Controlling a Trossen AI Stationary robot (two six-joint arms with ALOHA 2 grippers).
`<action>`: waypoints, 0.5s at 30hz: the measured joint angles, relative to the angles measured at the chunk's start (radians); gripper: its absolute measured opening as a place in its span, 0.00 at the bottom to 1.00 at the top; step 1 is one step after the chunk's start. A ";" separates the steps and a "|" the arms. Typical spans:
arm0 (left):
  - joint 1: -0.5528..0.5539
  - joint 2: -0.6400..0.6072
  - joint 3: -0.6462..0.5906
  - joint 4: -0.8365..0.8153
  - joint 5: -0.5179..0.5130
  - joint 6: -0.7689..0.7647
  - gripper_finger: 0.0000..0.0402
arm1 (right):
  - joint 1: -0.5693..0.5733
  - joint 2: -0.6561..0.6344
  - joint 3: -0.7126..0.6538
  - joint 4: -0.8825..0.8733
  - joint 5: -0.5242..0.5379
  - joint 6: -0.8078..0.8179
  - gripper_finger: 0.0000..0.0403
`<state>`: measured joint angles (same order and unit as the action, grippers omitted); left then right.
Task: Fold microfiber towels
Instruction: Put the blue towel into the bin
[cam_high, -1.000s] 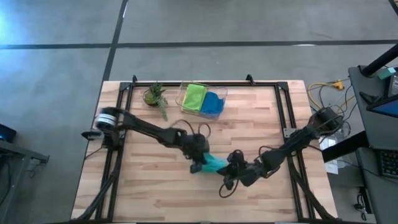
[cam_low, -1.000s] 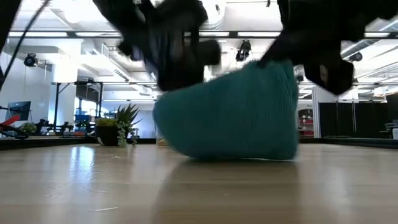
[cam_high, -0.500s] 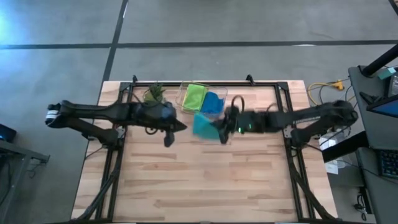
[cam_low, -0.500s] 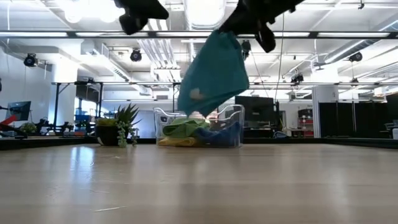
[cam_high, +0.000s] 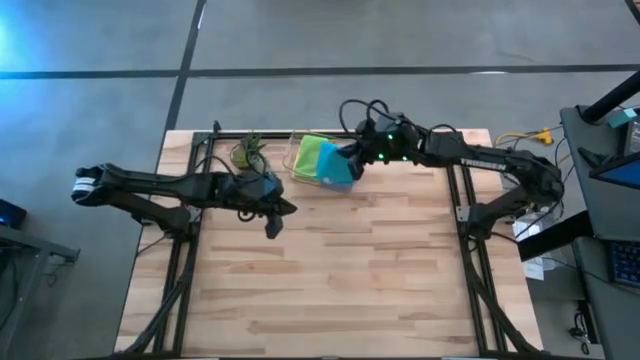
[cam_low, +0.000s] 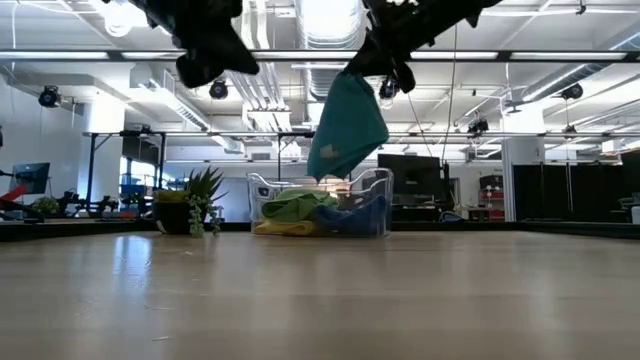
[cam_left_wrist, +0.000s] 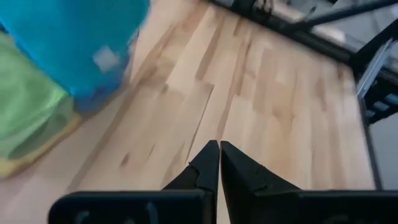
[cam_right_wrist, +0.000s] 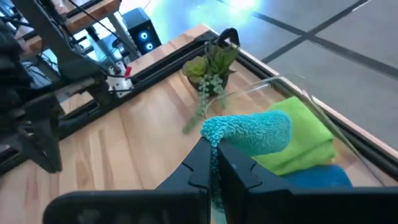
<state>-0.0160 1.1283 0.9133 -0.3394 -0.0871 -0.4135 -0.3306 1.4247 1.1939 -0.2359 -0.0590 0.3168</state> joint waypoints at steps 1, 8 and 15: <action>-0.003 0.008 -0.005 -0.009 0.000 -0.001 0.00 | -0.006 0.015 0.014 0.002 -0.008 -0.005 0.02; -0.014 0.045 -0.006 0.106 0.007 -0.026 0.00 | -0.020 0.140 0.095 -0.001 -0.025 -0.014 0.02; -0.020 0.054 -0.007 0.148 0.008 -0.052 0.00 | -0.030 0.222 0.107 -0.073 0.072 0.028 0.02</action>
<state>-0.0357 1.1825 0.9065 -0.1909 -0.0795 -0.4656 -0.3606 1.6468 1.3010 -0.3092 0.0133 0.3443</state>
